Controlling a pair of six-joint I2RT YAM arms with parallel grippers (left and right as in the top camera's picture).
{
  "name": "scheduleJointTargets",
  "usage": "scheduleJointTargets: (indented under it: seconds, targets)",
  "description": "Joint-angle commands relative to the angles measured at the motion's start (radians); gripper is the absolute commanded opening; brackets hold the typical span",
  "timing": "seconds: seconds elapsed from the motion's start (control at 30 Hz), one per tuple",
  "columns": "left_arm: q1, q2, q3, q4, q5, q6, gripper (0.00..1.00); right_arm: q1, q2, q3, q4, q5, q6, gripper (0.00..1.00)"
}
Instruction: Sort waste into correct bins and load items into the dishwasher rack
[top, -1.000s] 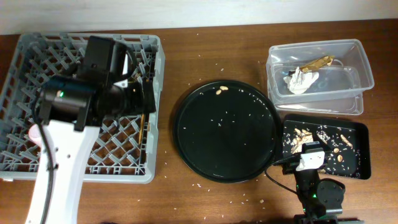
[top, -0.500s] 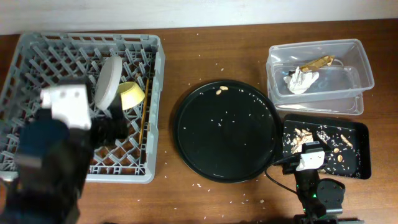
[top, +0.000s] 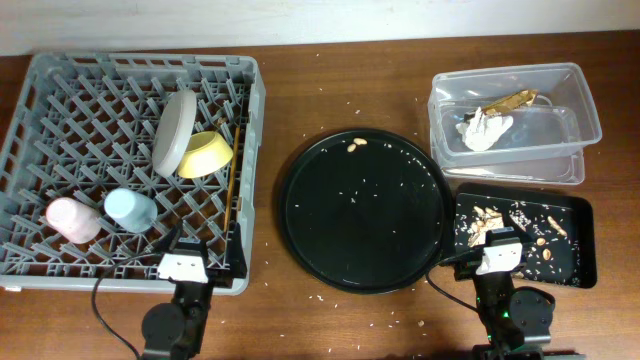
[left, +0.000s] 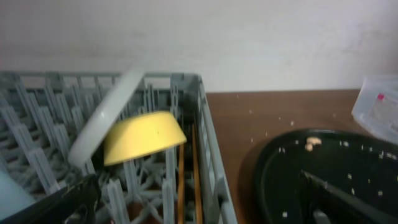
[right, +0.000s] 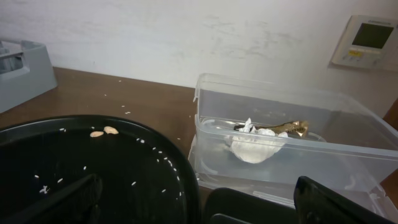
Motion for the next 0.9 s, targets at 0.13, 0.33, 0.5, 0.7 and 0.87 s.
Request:
scheduleJointTargets:
  seconds: [0.13,0.33,0.5,0.7,0.87]
  targets:
    - [0.005,-0.153,-0.002,-0.174,0.024,0.015,0.99,-0.006,-0.008,-0.006,-0.003,0.005,0.004,0.99]
    - [0.006,-0.153,-0.002,-0.174,0.024,0.015,0.99,-0.006,-0.008,-0.006,-0.003,0.005,0.004,0.98]
    - [0.006,-0.153,-0.002,-0.174,0.024,0.015,0.99,-0.006,-0.008,-0.006,-0.003,0.005,0.004,0.98]
    - [0.006,-0.153,-0.002,-0.174,0.024,0.015,0.99,-0.006,-0.008,-0.006,-0.003,0.005,0.004,0.98]
    - [0.006,-0.153,-0.002,-0.174,0.024,0.015,0.99,-0.006,-0.008,-0.006,-0.003,0.005,0.004,0.98]
